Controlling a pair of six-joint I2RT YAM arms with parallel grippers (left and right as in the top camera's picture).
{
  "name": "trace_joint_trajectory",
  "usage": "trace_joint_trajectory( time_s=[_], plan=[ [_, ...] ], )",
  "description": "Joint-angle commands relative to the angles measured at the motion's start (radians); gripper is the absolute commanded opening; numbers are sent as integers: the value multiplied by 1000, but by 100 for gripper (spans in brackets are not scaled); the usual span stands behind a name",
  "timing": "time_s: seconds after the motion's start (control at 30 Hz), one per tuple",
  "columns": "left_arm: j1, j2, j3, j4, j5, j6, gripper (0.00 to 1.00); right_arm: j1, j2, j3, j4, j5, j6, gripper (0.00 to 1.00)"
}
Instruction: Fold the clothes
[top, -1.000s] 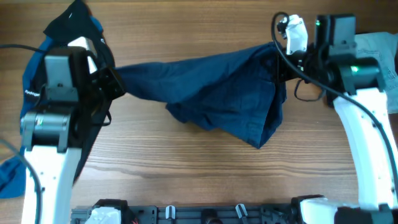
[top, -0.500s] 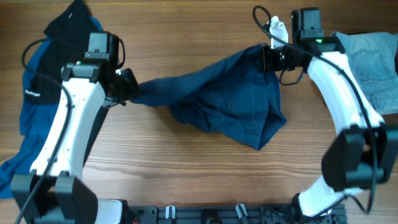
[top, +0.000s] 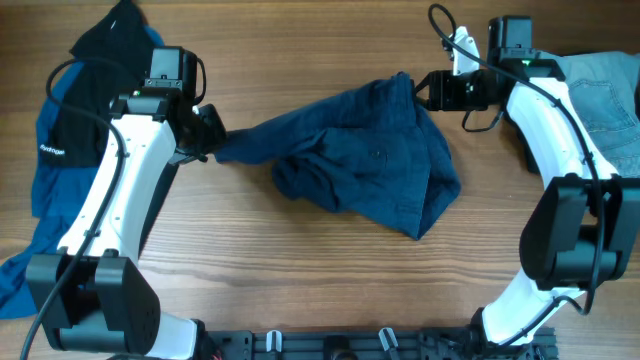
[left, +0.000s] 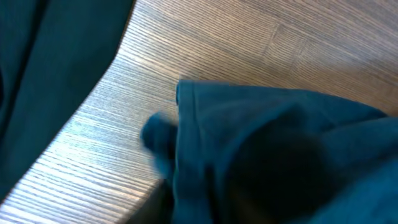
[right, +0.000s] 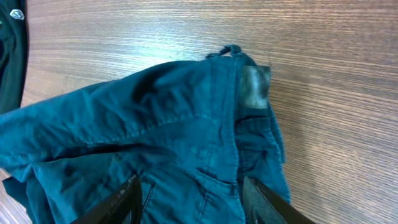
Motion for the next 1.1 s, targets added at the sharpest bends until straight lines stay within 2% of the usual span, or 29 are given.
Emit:
trace_joint_trajectory(
  time_s=[0.0, 0.07, 0.1, 0.2, 0.33, 0.47, 0.87, 0.9, 1.0, 1.07],
  plan=[
    [3, 5, 8, -1, -16, -5, 75, 15, 26, 3, 29, -14, -43, 52],
    [3, 5, 8, -12, -16, -5, 90, 22, 66, 3, 78, 36, -42, 52],
    [3, 6, 8, -25, -16, -6, 92, 29, 89, 3, 94, 53, -42, 50],
    [3, 6, -2, -59, -16, -6, 92, 43, 138, 3, 117, 76, -42, 45],
    [3, 10, -29, -90, -12, -13, 90, 51, 171, 3, 130, 91, -42, 43],
    [3, 10, -87, -63, -12, -14, 87, 52, 174, 3, 158, 101, -45, 39],
    [3, 14, -111, 16, -13, -17, 86, 103, 246, 3, 186, 102, -53, 37],
    [3, 14, -111, 16, -13, -17, 86, 103, 247, 3, 185, 103, -53, 33],
    [3, 14, -111, 16, -13, -16, 86, 103, 243, 3, 179, 117, -39, 5],
    [3, 14, -111, 16, -13, -16, 86, 102, 225, 12, 159, 116, -31, 4]
  ],
)
